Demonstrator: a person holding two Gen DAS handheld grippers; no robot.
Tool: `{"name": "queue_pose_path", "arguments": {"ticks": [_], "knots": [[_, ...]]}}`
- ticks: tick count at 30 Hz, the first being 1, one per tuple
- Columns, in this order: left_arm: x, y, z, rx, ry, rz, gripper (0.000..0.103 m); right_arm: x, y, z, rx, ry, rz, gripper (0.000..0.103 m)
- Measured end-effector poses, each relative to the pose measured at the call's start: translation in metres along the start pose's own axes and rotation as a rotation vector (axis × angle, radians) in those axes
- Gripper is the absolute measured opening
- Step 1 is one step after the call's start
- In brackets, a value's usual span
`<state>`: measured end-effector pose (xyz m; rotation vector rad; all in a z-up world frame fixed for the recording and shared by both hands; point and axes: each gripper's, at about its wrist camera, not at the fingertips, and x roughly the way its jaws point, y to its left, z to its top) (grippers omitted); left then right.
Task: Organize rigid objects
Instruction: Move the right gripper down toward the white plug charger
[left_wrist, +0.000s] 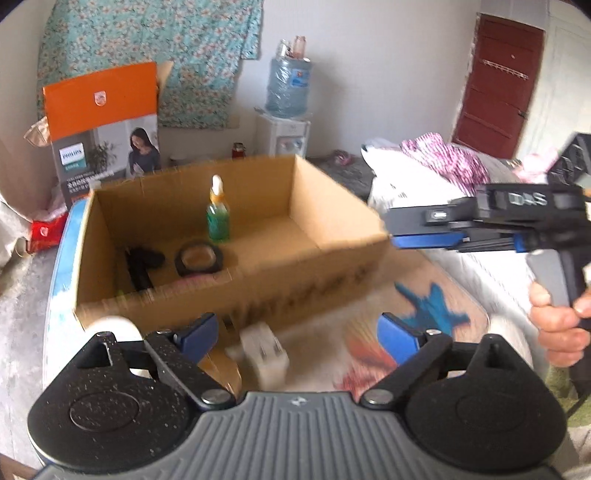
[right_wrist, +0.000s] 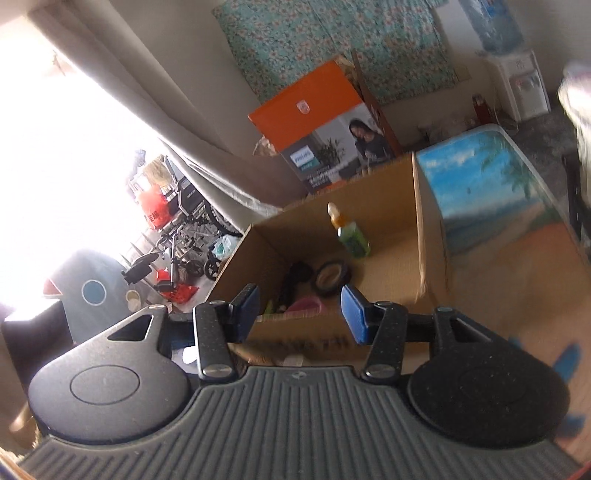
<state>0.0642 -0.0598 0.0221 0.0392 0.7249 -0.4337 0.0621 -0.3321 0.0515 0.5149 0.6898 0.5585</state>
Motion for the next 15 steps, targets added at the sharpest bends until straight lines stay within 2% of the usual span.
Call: {"name": "queue_pose_path", "arguments": {"ticks": [6,8,13,15], "knots": [[0.025,-0.013,-0.035,0.007,0.022,0.034,0.088,0.05,-0.018,-0.041,0.12,0.14,0.002,0.045],[0.034,-0.013,-0.039,0.007,0.023,0.051,0.082,0.067,-0.019,-0.046,0.148,0.168,0.008,0.043],[0.051,-0.011,-0.042,0.017,0.019,0.111,0.06,0.099,-0.022,-0.049,0.197,0.21,0.032,0.039],[0.057,-0.009,-0.041,0.014,0.025,0.125,0.058,0.111,-0.021,-0.045,0.205,0.22,0.032,0.037]]}}
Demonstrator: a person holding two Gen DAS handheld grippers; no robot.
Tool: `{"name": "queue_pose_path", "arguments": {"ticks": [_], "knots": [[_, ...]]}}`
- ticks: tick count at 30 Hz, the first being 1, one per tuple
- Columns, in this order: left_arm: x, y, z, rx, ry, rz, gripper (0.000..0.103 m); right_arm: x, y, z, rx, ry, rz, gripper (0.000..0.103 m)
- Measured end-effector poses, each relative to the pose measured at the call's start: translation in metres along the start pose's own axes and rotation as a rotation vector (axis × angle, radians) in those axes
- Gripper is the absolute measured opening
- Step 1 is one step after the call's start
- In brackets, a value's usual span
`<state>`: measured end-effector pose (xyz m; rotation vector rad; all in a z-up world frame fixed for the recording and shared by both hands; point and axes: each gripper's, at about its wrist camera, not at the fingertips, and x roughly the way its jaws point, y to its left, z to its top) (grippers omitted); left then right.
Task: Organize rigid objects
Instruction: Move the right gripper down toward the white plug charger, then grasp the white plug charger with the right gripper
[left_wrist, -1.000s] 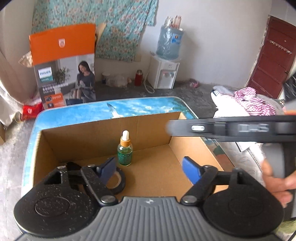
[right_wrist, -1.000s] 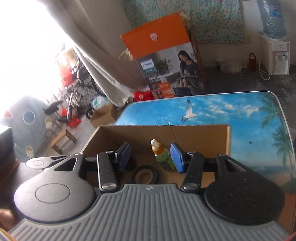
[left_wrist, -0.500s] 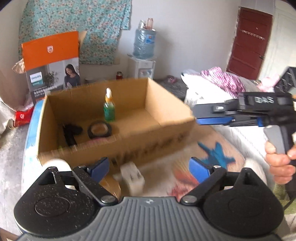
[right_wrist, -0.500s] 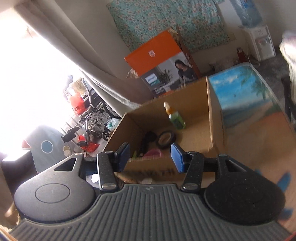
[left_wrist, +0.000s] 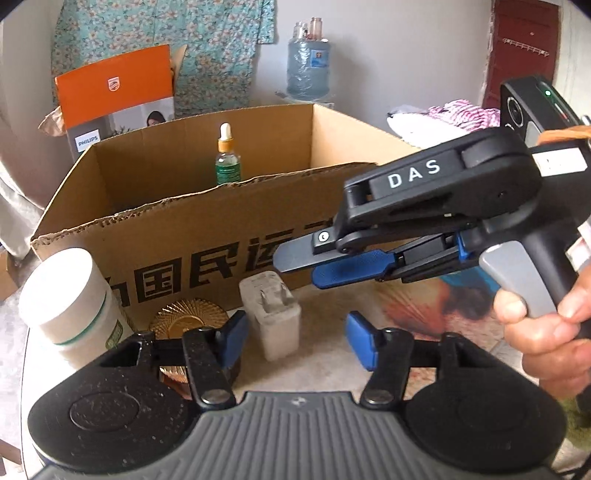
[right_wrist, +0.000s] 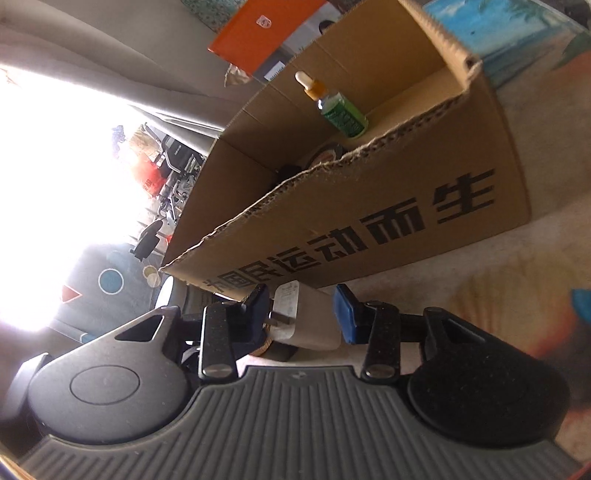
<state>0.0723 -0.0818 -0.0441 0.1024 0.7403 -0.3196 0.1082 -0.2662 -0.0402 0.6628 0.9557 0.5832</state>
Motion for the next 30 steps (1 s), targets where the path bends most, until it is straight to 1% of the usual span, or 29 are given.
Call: {"name": "queue_pose_path", "arguments": {"ticks": [1,6,10,13,20,25,30], "knots": [[0.002,0.001,0.001,-0.003,0.002,0.0,0.055,0.006,-0.002,0.004,0.005,0.004,0.0,0.037],[0.009,0.007,0.006,-0.029,0.013,-0.002,0.046,0.02,-0.003,0.009,0.025,0.032,0.013,0.032],[0.016,0.01,0.009,-0.051,0.031,-0.002,0.044,0.029,-0.007,0.006,0.046,0.043,0.013,0.031],[0.017,0.011,0.008,-0.065,0.026,-0.016,0.044,0.025,-0.012,0.008,0.055,0.036,0.015,0.031],[0.019,0.006,0.009,-0.078,0.022,-0.068,0.044,0.009,-0.015,0.003,0.046,0.006,-0.022,0.031],[0.02,-0.008,0.01,-0.073,0.02,-0.119,0.044,-0.011,-0.02,-0.004,0.047,-0.022,-0.058,0.031],[0.022,-0.024,0.01,-0.062,0.015,-0.17,0.044,-0.031,-0.029,-0.013,0.089,-0.055,-0.082,0.032]]}}
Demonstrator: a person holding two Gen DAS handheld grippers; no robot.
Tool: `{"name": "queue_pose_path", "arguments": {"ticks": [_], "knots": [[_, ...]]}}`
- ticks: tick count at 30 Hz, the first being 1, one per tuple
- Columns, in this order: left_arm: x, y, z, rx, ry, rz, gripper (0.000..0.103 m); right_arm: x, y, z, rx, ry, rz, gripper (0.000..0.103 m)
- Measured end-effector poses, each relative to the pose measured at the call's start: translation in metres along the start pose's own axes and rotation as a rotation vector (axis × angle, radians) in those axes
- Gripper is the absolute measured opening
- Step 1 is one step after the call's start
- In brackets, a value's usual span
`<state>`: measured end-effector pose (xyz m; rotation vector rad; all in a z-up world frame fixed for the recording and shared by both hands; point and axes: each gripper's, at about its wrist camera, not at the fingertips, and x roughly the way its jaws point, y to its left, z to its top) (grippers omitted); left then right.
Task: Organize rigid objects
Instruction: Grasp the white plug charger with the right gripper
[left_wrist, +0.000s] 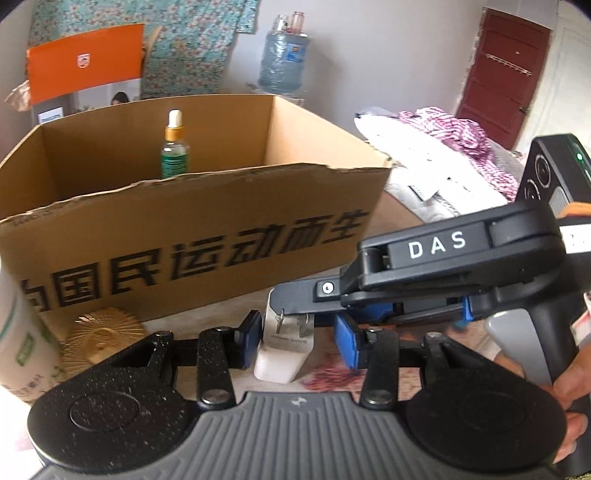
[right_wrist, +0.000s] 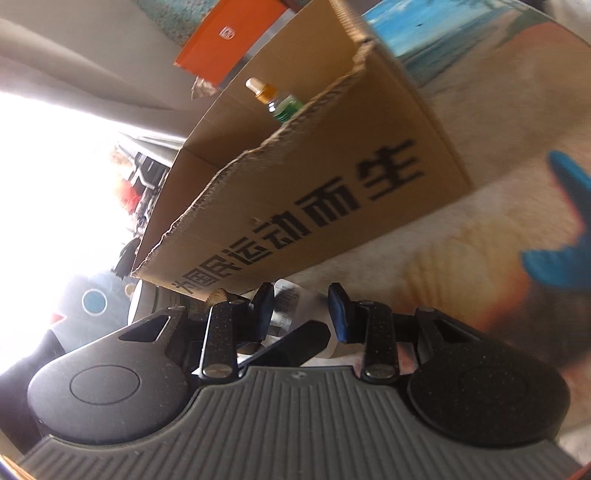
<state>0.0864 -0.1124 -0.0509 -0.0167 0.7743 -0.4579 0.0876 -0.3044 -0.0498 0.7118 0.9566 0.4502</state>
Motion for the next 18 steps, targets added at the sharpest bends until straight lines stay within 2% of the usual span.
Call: {"name": "queue_pose_path", "arguments": {"ticks": [6,18], "knots": [[0.001,-0.012,-0.002,0.031,-0.002,-0.03,0.044,-0.017,-0.011,-0.008,0.024,-0.017,-0.012,0.033],[0.001,-0.012,-0.003,0.027,0.004,-0.022,0.044,-0.008,-0.01,-0.007,0.027,-0.01,-0.01,0.035]]}}
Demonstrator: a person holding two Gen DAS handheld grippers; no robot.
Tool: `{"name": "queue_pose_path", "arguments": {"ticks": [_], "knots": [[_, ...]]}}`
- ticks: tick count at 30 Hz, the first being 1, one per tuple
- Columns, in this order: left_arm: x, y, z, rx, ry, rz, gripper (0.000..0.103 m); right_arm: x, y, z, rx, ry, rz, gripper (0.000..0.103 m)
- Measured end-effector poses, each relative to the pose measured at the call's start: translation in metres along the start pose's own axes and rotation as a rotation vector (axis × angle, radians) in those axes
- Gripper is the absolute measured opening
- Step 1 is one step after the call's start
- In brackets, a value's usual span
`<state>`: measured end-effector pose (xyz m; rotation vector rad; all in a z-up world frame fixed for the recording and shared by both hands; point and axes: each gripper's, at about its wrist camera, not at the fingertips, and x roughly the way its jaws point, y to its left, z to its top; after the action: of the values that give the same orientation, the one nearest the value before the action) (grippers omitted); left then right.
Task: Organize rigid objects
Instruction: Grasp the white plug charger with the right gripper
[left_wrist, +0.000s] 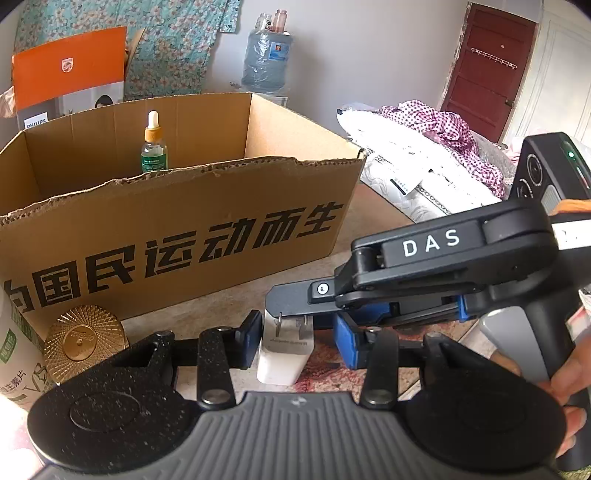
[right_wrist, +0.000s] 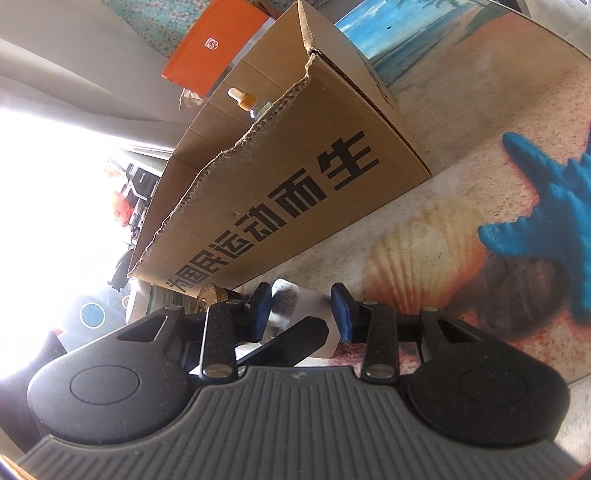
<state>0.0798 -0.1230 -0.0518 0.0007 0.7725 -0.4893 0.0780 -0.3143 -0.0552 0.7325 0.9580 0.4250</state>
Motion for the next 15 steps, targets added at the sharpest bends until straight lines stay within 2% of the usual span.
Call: {"name": "queue_pose_path", "arguments": {"ticks": [15], "knots": [[0.0021,-0.0031,-0.0001,0.014,0.004,0.006,0.045,-0.0005,-0.0055,-0.0007,0.02,-0.003,0.019,0.036]]}}
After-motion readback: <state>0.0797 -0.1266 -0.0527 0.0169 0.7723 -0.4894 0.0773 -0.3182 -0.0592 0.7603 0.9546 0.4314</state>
